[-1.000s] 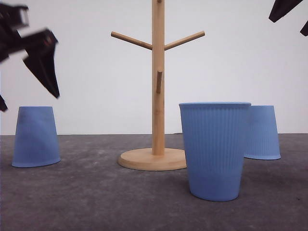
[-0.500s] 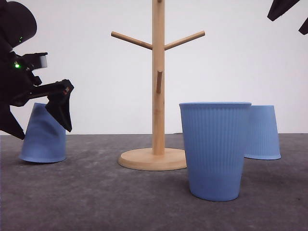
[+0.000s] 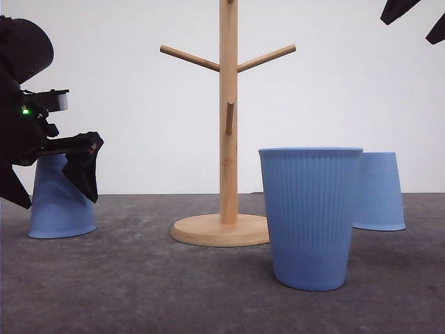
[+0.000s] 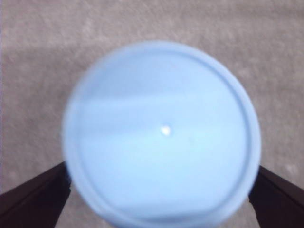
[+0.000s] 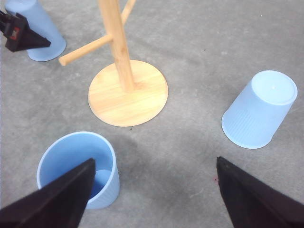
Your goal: Place three cups
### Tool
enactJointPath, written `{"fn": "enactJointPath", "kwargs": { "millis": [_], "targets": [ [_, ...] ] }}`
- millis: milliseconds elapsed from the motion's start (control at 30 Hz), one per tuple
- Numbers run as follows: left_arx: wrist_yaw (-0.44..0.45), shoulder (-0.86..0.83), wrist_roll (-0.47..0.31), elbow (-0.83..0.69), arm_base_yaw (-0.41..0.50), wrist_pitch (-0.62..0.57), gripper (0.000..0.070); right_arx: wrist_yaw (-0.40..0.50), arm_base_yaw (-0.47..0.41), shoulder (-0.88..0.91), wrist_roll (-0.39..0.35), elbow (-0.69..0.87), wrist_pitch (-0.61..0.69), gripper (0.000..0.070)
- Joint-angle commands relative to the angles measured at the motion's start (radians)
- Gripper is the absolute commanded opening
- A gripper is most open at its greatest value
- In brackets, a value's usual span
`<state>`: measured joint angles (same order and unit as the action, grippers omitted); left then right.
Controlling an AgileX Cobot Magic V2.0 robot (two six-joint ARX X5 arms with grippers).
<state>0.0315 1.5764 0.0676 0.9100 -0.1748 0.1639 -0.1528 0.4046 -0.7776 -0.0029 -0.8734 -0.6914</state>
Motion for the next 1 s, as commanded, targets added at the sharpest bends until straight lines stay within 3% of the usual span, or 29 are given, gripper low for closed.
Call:
{"fn": "enactJointPath", "kwargs": {
  "millis": [0, 633, 667, 800, 967],
  "targets": [
    [0.001, 0.013, -0.015, 0.014, 0.001, -0.020, 0.0700, 0.004, 0.003, -0.006, 0.003, -0.014, 0.010, 0.0516],
    [0.013, 0.063, -0.014, 0.014, 0.004, -0.025, 0.0693, 0.004, 0.003, -0.006, 0.004, -0.014, 0.010, 0.0516],
    [0.013, 0.063, -0.014, 0.014, 0.004, -0.025, 0.0672, 0.004, 0.003, -0.005, 0.004, -0.014, 0.010, 0.0516],
    [0.013, 0.063, -0.014, 0.014, 0.004, -0.024, 0.0477, 0.004, 0.003, -0.005, 0.003, -0.014, 0.010, 0.0516],
    [0.013, 0.063, -0.014, 0.014, 0.004, -0.024, 0.0418, 0.004, 0.003, -0.005, 0.003, -0.014, 0.010, 0.0516]
  ]
}}
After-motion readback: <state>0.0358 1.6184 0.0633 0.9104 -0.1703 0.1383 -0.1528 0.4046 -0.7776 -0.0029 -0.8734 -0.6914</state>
